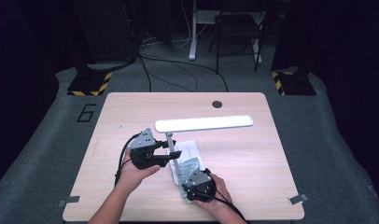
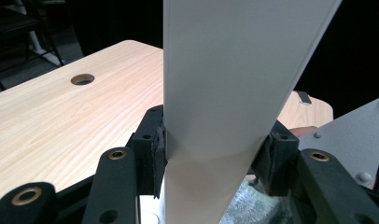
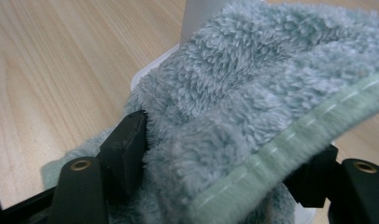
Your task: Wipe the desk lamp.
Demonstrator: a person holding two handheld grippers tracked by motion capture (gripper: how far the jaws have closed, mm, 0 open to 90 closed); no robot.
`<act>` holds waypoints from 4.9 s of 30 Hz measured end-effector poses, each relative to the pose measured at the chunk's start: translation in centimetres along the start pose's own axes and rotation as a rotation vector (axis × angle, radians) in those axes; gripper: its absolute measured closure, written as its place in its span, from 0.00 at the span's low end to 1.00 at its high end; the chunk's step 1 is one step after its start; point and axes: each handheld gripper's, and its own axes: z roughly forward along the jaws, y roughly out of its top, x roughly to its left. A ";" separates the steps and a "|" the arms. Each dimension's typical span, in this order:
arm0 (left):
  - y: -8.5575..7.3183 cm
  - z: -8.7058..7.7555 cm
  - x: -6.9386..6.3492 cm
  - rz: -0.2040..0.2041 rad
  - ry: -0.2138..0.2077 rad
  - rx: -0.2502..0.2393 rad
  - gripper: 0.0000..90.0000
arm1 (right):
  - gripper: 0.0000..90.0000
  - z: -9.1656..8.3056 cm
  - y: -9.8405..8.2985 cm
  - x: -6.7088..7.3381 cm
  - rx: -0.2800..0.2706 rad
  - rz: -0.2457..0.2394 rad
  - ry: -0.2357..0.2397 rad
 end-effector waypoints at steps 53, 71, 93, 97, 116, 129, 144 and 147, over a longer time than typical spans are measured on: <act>0.2 0.5 0.1 -0.023 0.004 -0.003 0.56 | 0.48 -1.1 -1.9 -2.9 0.044 0.158 -0.105; 0.1 0.5 0.0 -0.038 0.005 -0.005 0.56 | 0.20 0.4 0.3 0.0 0.034 0.125 -0.096; 0.3 0.6 0.6 -0.033 -0.027 0.001 0.56 | 0.45 0.0 -0.8 -1.7 -0.003 0.032 -0.040; 0.3 0.7 0.8 -0.039 -0.038 0.004 0.56 | 0.46 -0.2 -1.1 -2.2 0.001 0.037 -0.042; 0.4 1.0 0.8 -0.060 -0.043 0.004 0.55 | 0.50 -0.9 -3.2 -6.2 0.037 0.212 -0.087; 0.3 0.7 0.8 -0.058 -0.051 0.010 0.55 | 0.54 -1.3 -3.6 -7.3 0.036 0.286 -0.085; 0.2 0.5 0.4 -0.028 -0.097 0.010 0.55 | 0.66 -3.5 -3.6 -8.9 -0.013 0.406 -0.053; 0.3 0.6 0.3 -0.022 -0.110 0.019 0.55 | 0.66 -4.0 -3.1 -8.7 -0.036 0.400 -0.044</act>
